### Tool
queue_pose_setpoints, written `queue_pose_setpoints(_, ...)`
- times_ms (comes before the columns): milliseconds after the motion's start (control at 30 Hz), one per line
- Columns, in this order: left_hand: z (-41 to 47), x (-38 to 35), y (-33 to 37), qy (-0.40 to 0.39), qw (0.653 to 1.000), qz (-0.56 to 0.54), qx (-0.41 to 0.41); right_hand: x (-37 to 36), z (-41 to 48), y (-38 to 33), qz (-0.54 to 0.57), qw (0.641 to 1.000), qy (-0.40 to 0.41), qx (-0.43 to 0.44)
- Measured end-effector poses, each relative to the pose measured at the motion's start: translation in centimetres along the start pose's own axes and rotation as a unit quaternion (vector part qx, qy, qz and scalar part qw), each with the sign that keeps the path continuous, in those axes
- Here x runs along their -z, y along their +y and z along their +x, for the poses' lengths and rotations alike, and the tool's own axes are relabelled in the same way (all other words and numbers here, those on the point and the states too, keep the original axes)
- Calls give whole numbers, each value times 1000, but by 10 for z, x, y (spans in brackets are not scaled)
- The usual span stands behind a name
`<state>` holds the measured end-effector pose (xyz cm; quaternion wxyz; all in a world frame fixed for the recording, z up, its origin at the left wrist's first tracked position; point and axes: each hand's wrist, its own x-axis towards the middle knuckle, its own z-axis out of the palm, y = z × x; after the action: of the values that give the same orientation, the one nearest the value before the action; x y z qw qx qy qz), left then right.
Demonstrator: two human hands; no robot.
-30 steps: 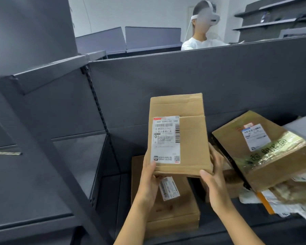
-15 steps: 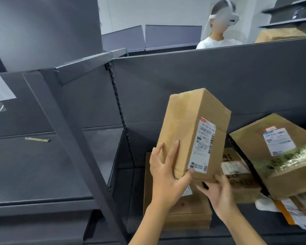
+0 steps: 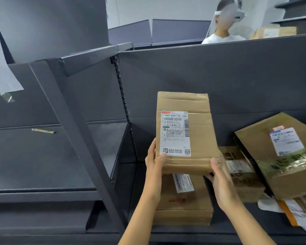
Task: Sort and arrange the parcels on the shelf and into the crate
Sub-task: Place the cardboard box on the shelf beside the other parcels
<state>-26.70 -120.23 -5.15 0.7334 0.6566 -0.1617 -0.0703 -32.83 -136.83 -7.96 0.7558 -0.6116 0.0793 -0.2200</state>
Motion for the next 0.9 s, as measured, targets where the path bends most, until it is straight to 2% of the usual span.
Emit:
queue_pose_setpoints(200, -1, 19, -29, 33, 996, -17, 84, -13, -4, 20, -56, 994, -13, -91)
queue_pose_setpoints(400, -5, 46, -72, 63, 989, -48, 126, -34, -3, 51, -112, 979, -46, -167)
queue_pose_setpoints(533, -10, 59, -104, 134, 959, -48, 243, -45, -6, 76, -131, 962, -56, -231)
queue_pose_setpoints(633, -6, 64, -120, 152, 943, -15, 295, -46, -6, 94, -160, 952, -52, -255)
queue_pose_setpoints(767, 18, 74, -124, 149, 945, -17, 292, -51, 9, 105, -187, 946, -57, -257)
queue_pose_setpoints(900, 39, 74, -123, 136, 958, -2, 252, -59, 29, 107, -144, 953, -51, -262)
